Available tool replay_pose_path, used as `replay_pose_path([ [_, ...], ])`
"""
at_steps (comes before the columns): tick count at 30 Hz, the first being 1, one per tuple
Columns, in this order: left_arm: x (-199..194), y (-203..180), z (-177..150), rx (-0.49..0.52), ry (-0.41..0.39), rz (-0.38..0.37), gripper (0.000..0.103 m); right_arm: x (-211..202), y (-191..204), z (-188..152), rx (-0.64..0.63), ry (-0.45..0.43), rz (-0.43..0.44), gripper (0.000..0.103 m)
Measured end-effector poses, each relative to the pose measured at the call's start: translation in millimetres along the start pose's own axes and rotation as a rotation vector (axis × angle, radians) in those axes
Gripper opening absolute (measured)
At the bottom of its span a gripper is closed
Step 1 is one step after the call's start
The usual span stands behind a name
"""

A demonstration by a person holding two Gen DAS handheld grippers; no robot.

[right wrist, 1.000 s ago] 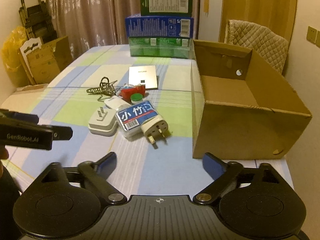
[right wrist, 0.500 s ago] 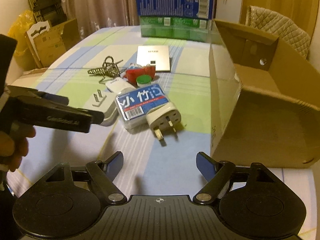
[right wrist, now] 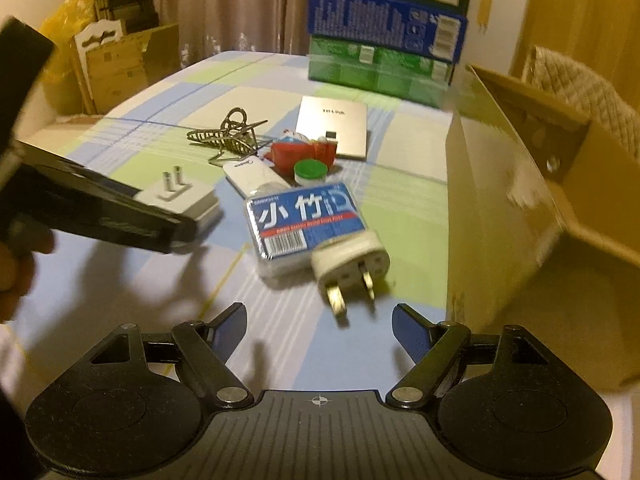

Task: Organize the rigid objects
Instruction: 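Grasp the white three-pin plug with the right tool while the left grasps the white square adapter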

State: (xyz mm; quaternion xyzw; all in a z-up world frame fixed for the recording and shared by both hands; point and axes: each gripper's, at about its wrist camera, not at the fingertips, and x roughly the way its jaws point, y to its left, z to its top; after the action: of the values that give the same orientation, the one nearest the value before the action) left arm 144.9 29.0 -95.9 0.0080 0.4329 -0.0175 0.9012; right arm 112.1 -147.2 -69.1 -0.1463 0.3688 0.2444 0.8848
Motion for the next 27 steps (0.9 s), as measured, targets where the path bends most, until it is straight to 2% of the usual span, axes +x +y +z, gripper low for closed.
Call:
replay_pose_path([
  [9, 0.2, 5.6, -7.1, 0.013, -0.001, 0.005, 0.06, 37.5, 20.5, 2.5, -0.16, -0.033, -0.181, 0.075],
  [12, 0.1, 6.2, -6.7, 0.009, -0.008, -0.009, 0.06, 44.0, 21.0, 4.3, -0.175, -0.051, -0.207, 0.072],
  [16, 0.0, 6.3, -5.8, 0.01, -0.023, -0.013, 0.061, 51.8, 16.9, 11.2, -0.163, -0.06, -0.196, 0.061],
  [18, 0.3, 6.7, -5.3, 0.005, -0.026, -0.021, 0.064, 53.7, 15.3, 13.1, -0.164, -0.056, -0.197, 0.05],
  [20, 0.7, 5.9, -5.2, 0.009, -0.029, -0.027, 0.069, 52.8, 12.3, 14.1, -0.152, -0.052, -0.193, 0.05],
  [27, 6.8, 1.7, -3.0, 0.033, -0.031, -0.015, 0.071, 38.3, 14.4, 6.3, -0.111, -0.039, -0.155, 0.05],
])
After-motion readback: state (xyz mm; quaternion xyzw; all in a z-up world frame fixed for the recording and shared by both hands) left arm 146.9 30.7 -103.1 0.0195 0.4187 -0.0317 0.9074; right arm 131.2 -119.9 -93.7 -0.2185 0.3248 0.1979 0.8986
